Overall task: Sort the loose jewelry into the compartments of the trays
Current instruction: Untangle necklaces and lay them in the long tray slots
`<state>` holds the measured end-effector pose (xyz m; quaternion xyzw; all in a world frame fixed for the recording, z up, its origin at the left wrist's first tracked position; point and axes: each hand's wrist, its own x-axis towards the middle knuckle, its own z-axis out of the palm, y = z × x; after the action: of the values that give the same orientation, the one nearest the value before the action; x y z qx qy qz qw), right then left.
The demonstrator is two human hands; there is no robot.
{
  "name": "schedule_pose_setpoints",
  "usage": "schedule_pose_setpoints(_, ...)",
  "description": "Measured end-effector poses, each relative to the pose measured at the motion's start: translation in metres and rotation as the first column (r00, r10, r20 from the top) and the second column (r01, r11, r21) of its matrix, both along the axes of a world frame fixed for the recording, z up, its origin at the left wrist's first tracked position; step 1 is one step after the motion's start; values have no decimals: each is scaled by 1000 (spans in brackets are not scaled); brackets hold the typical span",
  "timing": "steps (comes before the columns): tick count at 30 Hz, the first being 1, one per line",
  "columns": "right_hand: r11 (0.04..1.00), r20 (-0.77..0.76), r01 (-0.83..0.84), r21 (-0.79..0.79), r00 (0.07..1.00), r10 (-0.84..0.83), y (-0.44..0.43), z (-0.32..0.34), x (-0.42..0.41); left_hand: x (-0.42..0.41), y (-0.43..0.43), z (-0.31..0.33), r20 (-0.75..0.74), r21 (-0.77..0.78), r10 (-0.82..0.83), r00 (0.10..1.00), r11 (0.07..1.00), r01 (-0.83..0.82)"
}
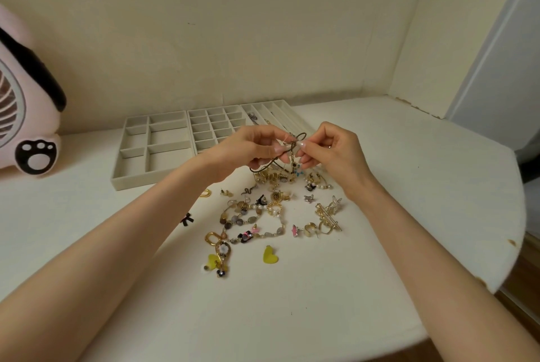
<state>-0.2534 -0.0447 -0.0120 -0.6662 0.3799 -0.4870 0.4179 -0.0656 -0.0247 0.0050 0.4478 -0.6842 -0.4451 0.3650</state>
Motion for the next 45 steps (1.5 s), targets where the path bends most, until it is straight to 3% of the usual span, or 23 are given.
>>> schedule_pose_setpoints(5,998,-140,60,-32,988,-64,-1,-2,1,-2,0,1,-104,41,-6,995,999,10)
schedule_pose_setpoints(8,1000,-235,15,-17,972,-18,-1,-4,2,-1,0,4,-141,46,17,990,999,-11)
schedule_pose_setpoints(12,1000,-335,-17,-14,942,11,-1,-2,1,-2,1,6,-107,23,39,993,999,-37)
schedule_pose_setpoints(18,996,-185,88,-9,979,-88,-4,0,-1,-3,2,8,1,-37,11,1000,999,-11)
schedule_pose_setpoints(23,987,-360,117,-112,921,-150,-4,-8,8,-5,4,14,24,-92,12,1000,996,-10)
schedule_pose_setpoints(27,982,-63,181,-48,981,-184,-2,-1,3,1,-2,17,30,-142,194,981,972,-188)
schedule_pose_setpoints(32,987,249,158,-11,957,-151,-3,8,-4,12,-11,16,-87,-151,370,925,913,-379)
schedule_pose_setpoints(38,968,346,240,-78,917,-199,-4,9,-10,19,-17,12,-173,-195,504,846,825,-531)
schedule_pose_setpoints(42,958,368,278,-69,900,-235,-6,10,-14,25,-21,14,-300,-194,507,808,797,-572)
schedule_pose_setpoints(45,965,394,261,-34,891,-227,-7,11,-16,29,-30,18,-227,-234,491,841,811,-536)
